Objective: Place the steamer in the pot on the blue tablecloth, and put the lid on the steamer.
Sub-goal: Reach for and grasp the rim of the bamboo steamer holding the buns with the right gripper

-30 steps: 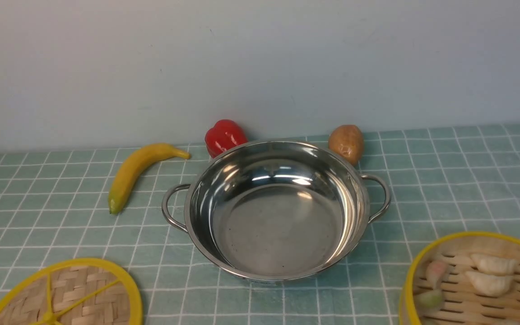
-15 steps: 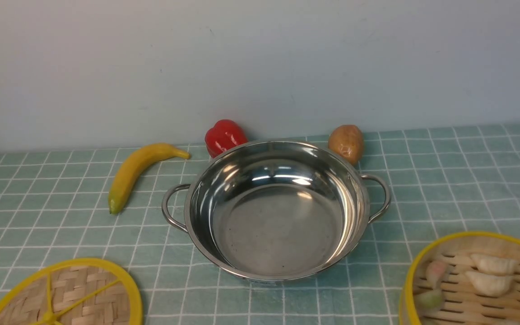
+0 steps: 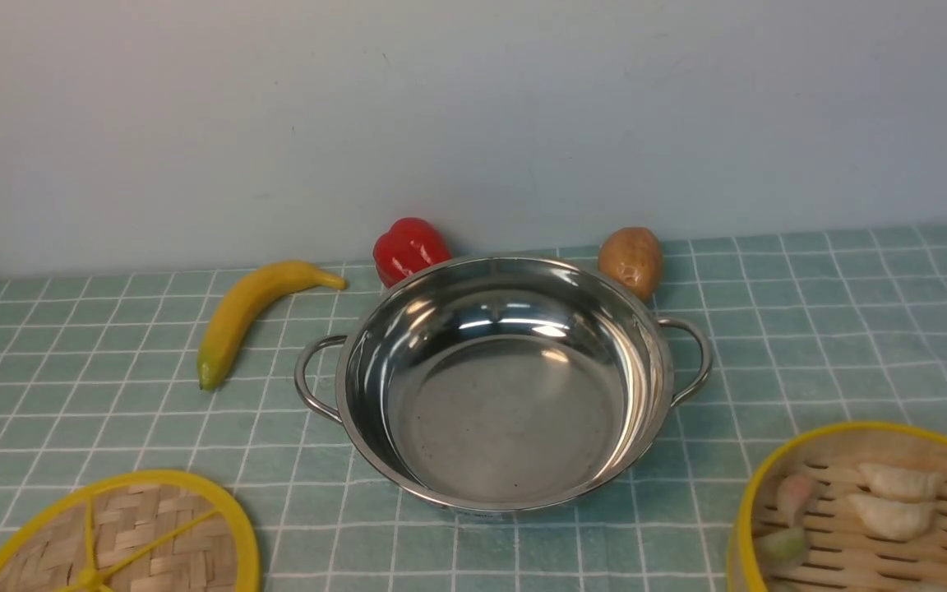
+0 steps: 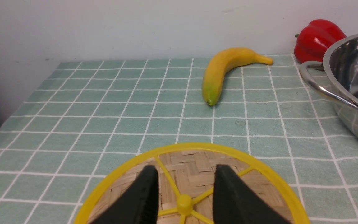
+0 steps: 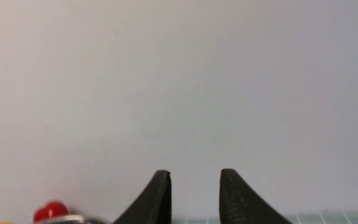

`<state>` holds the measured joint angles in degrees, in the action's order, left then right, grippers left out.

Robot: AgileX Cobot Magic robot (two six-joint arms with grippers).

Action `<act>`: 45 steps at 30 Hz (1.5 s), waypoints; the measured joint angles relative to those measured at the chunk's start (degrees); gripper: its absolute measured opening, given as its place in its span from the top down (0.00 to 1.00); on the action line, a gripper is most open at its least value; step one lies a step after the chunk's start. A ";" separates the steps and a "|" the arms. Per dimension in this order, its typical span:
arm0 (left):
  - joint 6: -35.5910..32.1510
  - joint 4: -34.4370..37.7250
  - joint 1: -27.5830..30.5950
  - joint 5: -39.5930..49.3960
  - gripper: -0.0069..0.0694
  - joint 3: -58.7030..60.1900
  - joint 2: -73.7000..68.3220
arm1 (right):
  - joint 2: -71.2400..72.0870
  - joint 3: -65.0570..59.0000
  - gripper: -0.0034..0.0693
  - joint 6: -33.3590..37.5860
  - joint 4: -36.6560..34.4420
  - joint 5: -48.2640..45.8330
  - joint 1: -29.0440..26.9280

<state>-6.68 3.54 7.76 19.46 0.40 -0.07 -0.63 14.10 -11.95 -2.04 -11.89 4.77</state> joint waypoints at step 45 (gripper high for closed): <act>0.00 0.00 0.00 0.00 0.59 0.00 0.00 | -56.32 34.59 0.42 37.27 -10.79 -58.28 16.09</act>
<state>-6.68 3.54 7.76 19.46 0.40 -0.07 -56.95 48.69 25.32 -12.83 -70.17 20.86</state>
